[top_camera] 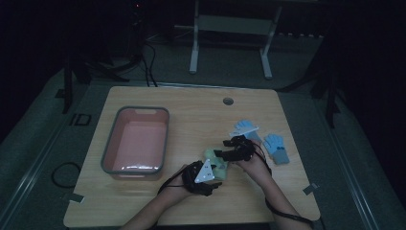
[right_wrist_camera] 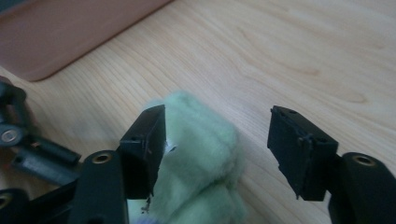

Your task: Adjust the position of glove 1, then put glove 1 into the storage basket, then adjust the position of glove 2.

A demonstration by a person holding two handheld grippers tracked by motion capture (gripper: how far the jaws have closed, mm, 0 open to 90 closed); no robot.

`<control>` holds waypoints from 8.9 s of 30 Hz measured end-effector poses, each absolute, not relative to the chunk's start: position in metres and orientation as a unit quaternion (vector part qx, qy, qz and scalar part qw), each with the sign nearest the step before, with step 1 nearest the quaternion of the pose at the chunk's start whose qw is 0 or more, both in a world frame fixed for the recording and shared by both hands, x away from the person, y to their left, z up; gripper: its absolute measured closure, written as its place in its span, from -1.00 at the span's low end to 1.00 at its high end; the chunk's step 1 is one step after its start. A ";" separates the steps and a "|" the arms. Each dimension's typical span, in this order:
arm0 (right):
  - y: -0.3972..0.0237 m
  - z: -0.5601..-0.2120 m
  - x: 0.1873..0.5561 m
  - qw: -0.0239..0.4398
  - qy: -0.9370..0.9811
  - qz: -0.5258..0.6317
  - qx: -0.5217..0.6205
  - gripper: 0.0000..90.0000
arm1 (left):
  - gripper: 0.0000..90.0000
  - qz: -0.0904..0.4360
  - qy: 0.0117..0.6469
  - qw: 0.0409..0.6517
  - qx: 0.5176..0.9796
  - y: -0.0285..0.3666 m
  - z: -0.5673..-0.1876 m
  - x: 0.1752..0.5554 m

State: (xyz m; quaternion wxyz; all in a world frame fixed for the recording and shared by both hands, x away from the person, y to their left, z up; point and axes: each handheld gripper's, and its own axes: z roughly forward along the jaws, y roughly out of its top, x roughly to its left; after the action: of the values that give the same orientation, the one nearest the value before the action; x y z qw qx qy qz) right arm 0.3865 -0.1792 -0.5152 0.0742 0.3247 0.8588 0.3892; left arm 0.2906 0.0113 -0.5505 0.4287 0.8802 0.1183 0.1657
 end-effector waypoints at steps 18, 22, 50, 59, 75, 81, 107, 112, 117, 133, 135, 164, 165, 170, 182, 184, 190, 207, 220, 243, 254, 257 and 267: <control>-0.177 -0.543 0.398 -0.018 0.878 0.353 0.323 0.40 | 0.39 0.210 0.102 0.375 0.897 -0.001 -0.562 0.298; -0.177 -0.540 0.395 -0.011 0.874 0.357 0.329 0.57 | 0.61 0.210 0.103 0.366 0.901 -0.002 -0.557 0.299; -0.166 -0.485 0.392 0.001 0.862 0.394 0.318 0.64 | 0.69 0.223 0.118 0.350 0.902 0.015 -0.495 0.300; -0.147 -0.465 0.396 0.007 0.862 0.401 0.308 0.64 | 0.69 0.238 0.124 0.342 0.901 0.031 -0.478 0.301; -0.099 -0.442 0.403 0.008 0.871 0.404 0.279 0.64 | 0.69 0.264 0.136 0.320 0.900 0.069 -0.460 0.298; -0.077 -0.435 0.403 0.008 0.876 0.403 0.266 0.64 | 0.69 0.272 0.144 0.313 0.899 0.088 -0.455 0.296; 0.024 -0.431 0.405 -0.010 0.893 0.396 0.215 0.64 | 0.69 0.293 0.193 0.273 0.895 0.167 -0.456 0.281; 0.043 -0.438 0.406 -0.021 0.897 0.391 0.207 0.64 | 0.69 0.290 0.204 0.266 0.896 0.184 -0.462 0.279; 0.060 -0.446 0.407 -0.017 0.902 0.382 0.201 0.64 | 0.69 0.277 0.204 0.264 0.901 0.195 -0.470 0.284; 0.068 -0.471 0.426 -0.015 0.906 0.354 0.229 0.39 | 0.67 0.221 0.218 0.225 0.923 0.195 -0.492 0.319; 0.064 -0.471 0.425 -0.013 0.905 0.356 0.231 0.32 | 0.67 0.213 0.223 0.209 0.928 0.192 -0.497 0.323; -0.059 -0.440 0.390 0.020 0.874 0.421 0.242 -0.19 | -0.66 0.156 0.295 0.303 0.893 0.181 -0.470 0.316; -0.063 -0.441 0.389 0.017 0.872 0.424 0.244 -0.23 | -0.66 0.155 0.291 0.307 0.893 0.177 -0.469 0.314; -0.080 -0.446 0.387 0.007 0.870 0.424 0.252 -0.44 | -0.67 0.143 0.276 0.331 0.891 0.160 -0.464 0.307; -0.110 -0.460 0.379 0.013 0.874 0.420 0.244 -0.59 | -0.88 0.121 0.249 0.353 0.894 0.124 -0.465 0.300; -0.118 -0.462 0.377 0.022 0.874 0.419 0.246 -0.59 | -0.95 0.120 0.246 0.358 0.892 0.119 -0.466 0.299; -0.127 -0.465 0.375 0.035 0.878 0.412 0.241 -0.59 | -0.95 0.124 0.237 0.366 0.892 0.106 -0.467 0.295; -0.171 -0.476 0.363 0.050 0.866 0.411 0.279 -0.70 | -0.95 0.109 0.209 0.413 0.880 0.069 -0.487 0.285; -0.206 -0.490 0.357 0.074 0.861 0.416 0.282 -0.62 | -0.95 0.090 0.193 0.410 0.887 0.050 -0.518 0.276; -0.258 -0.510 0.355 0.103 0.849 0.397 0.332 -0.19 | -0.95 0.117 0.220 0.416 0.875 0.060 -0.553 0.267; -0.276 -0.506 0.365 0.134 0.836 0.405 0.346 -0.08 | -0.95 0.126 0.222 0.417 0.872 0.058 -0.556 0.264; -0.280 -0.506 0.372 0.138 0.833 0.407 0.350 -0.05 | -0.95 0.128 0.222 0.418 0.872 0.059 -0.556 0.262; -0.283 -0.511 0.404 0.155 0.823 0.399 0.373 0.03 | -0.95 0.125 0.221 0.421 0.871 0.062 -0.558 0.260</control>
State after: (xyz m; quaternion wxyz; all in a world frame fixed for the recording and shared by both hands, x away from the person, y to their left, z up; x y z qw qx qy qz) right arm 0.4043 -0.2834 -0.5108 0.1553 0.3726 0.8231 0.3995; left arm 0.2601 0.0615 -0.5585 0.4205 0.8708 0.2215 0.1255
